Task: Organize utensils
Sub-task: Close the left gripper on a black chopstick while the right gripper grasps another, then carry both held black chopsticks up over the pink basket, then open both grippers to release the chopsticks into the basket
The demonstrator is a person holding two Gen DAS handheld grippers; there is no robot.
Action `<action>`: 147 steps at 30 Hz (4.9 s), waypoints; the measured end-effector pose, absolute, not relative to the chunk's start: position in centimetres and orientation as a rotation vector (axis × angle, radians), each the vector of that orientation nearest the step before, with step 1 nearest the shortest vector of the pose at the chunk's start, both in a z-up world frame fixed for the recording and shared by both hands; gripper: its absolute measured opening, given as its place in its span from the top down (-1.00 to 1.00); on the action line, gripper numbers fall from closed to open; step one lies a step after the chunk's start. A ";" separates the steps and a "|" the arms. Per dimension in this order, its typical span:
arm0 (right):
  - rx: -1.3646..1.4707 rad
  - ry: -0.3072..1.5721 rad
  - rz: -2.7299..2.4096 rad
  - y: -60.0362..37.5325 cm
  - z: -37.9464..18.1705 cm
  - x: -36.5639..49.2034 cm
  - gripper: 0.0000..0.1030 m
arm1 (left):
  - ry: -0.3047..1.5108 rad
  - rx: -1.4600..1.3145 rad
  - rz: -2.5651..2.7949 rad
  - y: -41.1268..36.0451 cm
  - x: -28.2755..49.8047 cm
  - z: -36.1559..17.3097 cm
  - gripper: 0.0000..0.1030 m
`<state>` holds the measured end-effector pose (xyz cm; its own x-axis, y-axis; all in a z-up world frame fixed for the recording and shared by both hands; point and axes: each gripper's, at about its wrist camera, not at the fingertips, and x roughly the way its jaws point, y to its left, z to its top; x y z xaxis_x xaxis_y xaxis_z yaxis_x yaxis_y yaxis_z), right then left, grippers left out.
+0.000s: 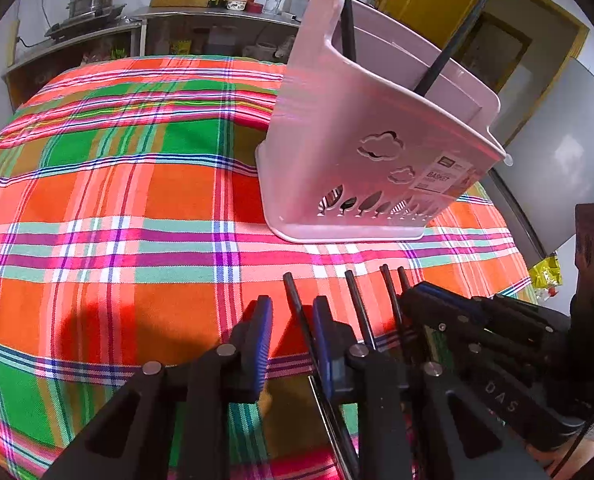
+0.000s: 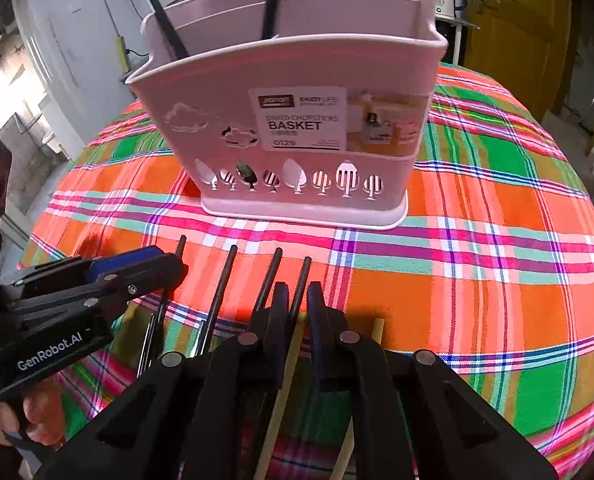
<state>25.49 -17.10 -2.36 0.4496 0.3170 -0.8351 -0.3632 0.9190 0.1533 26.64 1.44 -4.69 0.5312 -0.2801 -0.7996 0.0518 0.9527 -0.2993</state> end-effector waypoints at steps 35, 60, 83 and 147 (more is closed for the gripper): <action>0.019 0.754 0.468 -17.7 10.1 22.4 0.92 | 0.777 -0.242 -0.292 0.7 23.3 9.7 0.93; 0.043 0.603 0.452 -20.9 16.0 17.3 0.92 | 0.670 -0.152 -0.315 -0.3 18.0 15.7 0.93; 0.056 0.509 0.469 -20.7 20.5 18.8 0.92 | 0.616 -0.147 -0.309 1.3 20.9 22.2 0.93; 0.124 0.445 0.448 -22.1 19.2 20.1 0.72 | 0.534 -0.200 -0.243 4.9 22.2 19.1 0.65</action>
